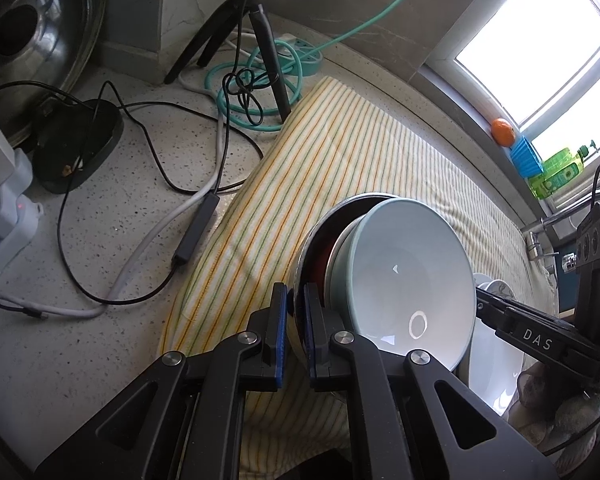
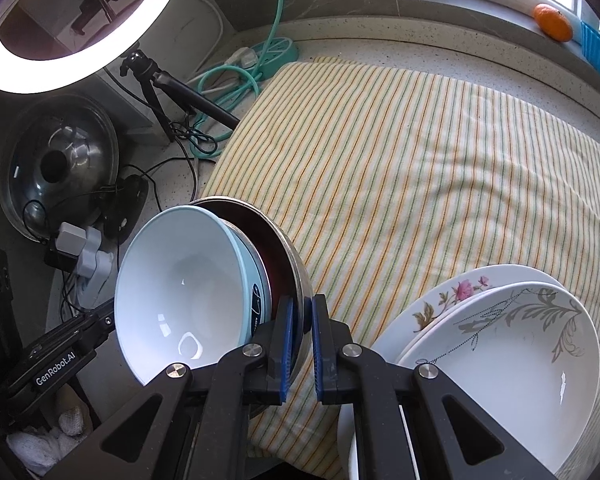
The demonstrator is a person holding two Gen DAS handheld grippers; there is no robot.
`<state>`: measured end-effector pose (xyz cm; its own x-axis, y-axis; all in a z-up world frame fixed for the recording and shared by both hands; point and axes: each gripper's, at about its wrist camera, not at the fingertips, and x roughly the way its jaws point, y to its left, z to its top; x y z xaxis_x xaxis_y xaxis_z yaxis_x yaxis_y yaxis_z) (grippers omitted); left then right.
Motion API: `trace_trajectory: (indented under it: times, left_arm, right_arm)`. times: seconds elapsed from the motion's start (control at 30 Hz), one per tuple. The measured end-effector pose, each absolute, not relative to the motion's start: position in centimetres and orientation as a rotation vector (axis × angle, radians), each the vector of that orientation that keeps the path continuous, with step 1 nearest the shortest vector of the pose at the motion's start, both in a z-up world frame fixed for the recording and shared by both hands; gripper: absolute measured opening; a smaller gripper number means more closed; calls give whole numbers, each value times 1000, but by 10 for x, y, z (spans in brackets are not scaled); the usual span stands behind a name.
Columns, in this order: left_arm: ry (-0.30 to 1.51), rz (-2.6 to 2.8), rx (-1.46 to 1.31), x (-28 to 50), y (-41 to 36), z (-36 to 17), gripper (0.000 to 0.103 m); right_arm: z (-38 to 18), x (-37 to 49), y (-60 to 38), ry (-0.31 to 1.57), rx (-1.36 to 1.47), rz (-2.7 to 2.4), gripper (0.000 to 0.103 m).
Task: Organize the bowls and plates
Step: 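Lift the nested bowl stack with both grippers and carry it over the plates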
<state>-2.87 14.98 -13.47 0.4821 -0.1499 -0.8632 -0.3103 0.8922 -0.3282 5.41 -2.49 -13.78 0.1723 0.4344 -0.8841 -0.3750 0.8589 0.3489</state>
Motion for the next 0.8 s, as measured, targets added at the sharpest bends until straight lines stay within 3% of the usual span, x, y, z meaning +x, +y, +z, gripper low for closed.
trace_trajectory:
  times: [0.8]
  left_arm:
    - [963, 44, -422, -22, 132, -79, 6]
  right_arm:
    - [-86, 50, -53, 1202, 127, 571, 8]
